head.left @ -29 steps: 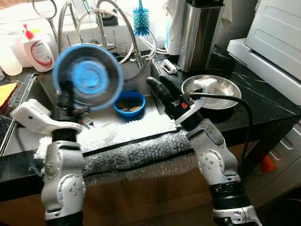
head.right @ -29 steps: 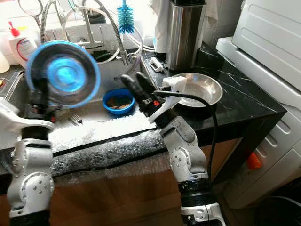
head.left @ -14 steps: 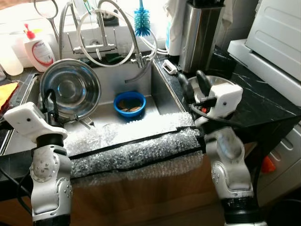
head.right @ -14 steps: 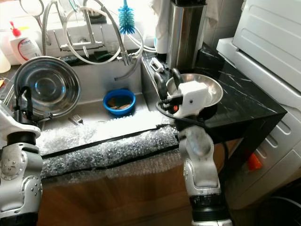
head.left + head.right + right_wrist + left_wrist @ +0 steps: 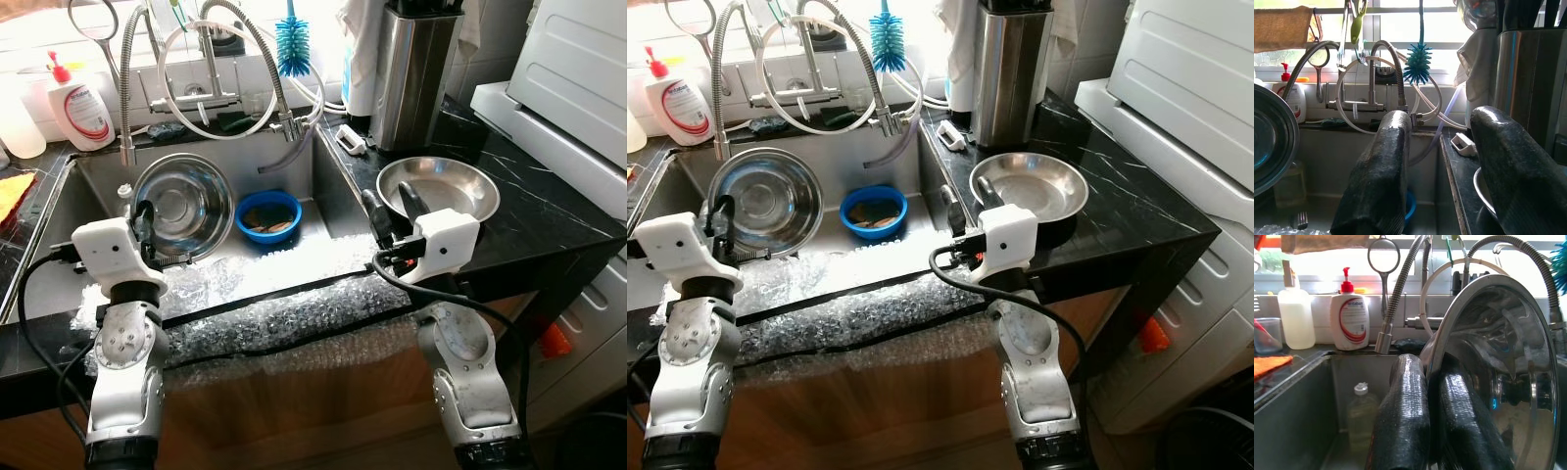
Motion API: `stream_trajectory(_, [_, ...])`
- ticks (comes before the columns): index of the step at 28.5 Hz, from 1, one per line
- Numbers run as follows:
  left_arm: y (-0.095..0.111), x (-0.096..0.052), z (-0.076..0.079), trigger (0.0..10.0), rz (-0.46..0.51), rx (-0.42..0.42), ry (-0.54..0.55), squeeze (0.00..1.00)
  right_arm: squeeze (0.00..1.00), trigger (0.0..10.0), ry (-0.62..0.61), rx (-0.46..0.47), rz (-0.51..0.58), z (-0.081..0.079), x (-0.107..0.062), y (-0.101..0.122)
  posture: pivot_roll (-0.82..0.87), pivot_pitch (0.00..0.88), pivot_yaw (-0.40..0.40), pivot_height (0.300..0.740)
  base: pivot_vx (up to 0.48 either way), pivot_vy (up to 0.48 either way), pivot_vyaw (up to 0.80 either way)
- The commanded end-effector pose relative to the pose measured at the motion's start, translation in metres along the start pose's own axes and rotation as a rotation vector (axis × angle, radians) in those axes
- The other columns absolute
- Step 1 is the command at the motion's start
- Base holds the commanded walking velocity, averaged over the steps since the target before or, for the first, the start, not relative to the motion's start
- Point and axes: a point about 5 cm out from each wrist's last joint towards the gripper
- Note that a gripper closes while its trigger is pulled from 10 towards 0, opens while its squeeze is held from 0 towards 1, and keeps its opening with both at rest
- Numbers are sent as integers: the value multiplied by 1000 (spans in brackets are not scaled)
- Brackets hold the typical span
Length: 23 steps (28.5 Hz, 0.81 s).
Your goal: Kitchen organization
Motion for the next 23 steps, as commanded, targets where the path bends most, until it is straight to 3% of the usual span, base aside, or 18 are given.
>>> stream_trajectory(1, [1, 6, -5, 10000, 12, 31, 35, 0, 0, 10000, -1, -3, 21, -3, -2, 4, -79, 0, 47, 740, 0, 0, 0])
stream_trajectory(12, [-19, 14, 5, 10000, -87, 42, 37, 0, 0, 10000, 5, -3, 4, -7, -9, -2, -91, 0, 50, 740, 0, 0, 0])
stream_trajectory(15, [-24, 10, 6, 10000, -100, 24, 38, 0, 0, 10000, -24, -13, -5, -1, -14, -7, -91, 0, 51, 740, 0, 0, 0])
stream_trajectory(17, [-27, 7, 4, 10000, -98, 28, 41, 0, 0, 10000, -20, -68, -34, 3, -20, -15, -82, 0, 51, 740, 0, 0, 0])
stream_trajectory(23, [-27, 6, -1, 10000, -91, 31, 52, 0, 0, 10000, -71, -45, -57, 11, -20, -21, -78, 0, 49, 740, 0, 0, 0])
Point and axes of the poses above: a point about 5 cm out from each wrist's last joint towards the gripper, its own x axis pointing out of the wrist towards the gripper, its own y axis along the axis of the wrist's last joint, z = x × y, and after that the axes turned 13 degrees about x, right-handed
